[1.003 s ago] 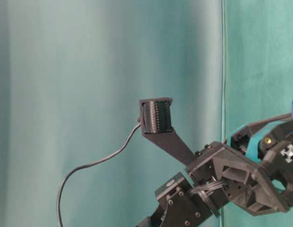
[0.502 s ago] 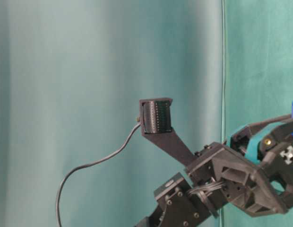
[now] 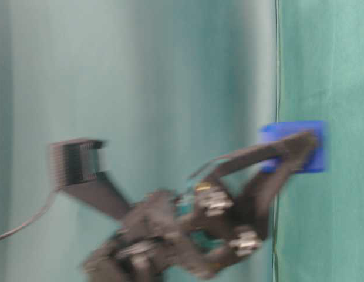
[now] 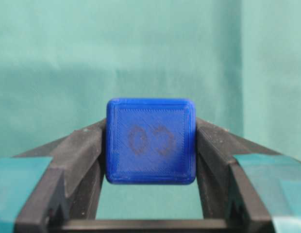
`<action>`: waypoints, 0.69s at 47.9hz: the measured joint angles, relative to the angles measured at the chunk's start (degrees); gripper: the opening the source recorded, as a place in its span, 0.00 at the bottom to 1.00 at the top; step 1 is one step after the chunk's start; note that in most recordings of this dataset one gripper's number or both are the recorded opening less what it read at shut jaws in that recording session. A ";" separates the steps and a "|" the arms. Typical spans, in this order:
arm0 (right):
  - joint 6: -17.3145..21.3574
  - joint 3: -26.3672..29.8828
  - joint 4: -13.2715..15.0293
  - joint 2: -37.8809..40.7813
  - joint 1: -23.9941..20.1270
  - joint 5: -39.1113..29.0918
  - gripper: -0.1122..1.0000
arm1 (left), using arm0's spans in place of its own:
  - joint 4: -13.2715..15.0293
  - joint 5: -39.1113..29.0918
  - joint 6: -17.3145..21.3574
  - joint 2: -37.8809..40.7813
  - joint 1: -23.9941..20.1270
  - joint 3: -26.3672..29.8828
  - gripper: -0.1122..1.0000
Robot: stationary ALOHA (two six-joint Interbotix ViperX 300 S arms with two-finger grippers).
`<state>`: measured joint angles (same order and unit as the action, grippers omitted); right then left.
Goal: Handover the blue block to the right arm after grasping it with the left arm, then place it in the designated position.
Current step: 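Lift the blue cube with the left gripper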
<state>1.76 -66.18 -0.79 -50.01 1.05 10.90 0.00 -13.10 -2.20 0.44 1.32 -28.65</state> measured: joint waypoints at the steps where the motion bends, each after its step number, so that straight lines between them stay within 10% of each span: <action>1: 0.00 0.00 0.00 0.00 0.09 0.00 0.95 | 0.09 -0.44 0.00 -0.62 -0.09 0.18 0.52; 33: 0.00 0.00 0.00 0.00 0.09 -0.09 0.95 | -0.26 -10.28 0.88 -10.90 0.00 6.15 0.52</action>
<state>1.76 -66.18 -0.79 -50.01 1.14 10.81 -0.26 -23.38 -1.32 -10.46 1.32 -22.50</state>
